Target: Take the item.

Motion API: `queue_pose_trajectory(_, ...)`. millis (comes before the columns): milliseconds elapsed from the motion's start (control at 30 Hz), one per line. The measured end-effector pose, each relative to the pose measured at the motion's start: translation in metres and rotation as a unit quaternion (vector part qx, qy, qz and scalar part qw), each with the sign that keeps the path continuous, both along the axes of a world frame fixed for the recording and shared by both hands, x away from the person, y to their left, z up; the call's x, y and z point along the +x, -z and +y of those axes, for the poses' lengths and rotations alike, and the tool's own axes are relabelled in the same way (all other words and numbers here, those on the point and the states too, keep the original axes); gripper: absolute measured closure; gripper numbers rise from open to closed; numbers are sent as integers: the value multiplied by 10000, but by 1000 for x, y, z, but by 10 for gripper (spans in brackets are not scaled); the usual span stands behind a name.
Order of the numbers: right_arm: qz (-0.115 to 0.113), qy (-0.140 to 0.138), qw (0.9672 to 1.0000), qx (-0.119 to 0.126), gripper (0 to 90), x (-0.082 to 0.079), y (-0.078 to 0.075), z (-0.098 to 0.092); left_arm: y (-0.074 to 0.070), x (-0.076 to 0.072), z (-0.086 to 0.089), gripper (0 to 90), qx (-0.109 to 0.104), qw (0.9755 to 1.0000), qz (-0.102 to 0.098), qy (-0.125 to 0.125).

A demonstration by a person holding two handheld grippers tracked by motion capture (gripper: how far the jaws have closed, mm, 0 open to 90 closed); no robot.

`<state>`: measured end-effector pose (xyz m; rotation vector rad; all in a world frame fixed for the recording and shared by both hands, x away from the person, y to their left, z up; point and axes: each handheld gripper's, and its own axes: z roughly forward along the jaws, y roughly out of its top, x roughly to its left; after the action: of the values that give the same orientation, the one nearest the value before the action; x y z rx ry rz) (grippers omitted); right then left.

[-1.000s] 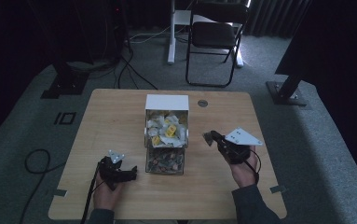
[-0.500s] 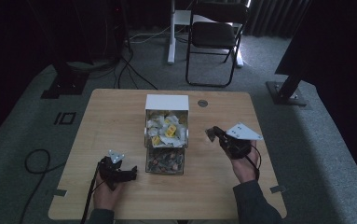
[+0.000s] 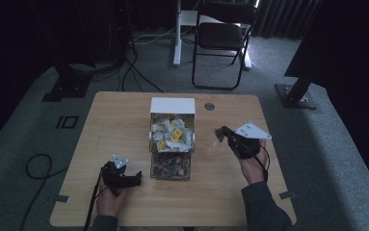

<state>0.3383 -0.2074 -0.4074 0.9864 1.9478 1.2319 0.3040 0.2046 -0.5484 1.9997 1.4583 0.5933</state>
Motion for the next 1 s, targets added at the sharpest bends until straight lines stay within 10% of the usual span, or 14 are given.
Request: queue_pose_trajectory(1000,108,348,9993,84,900,30,7,-9,0,0,0,12,-1,10000,-7,-4)
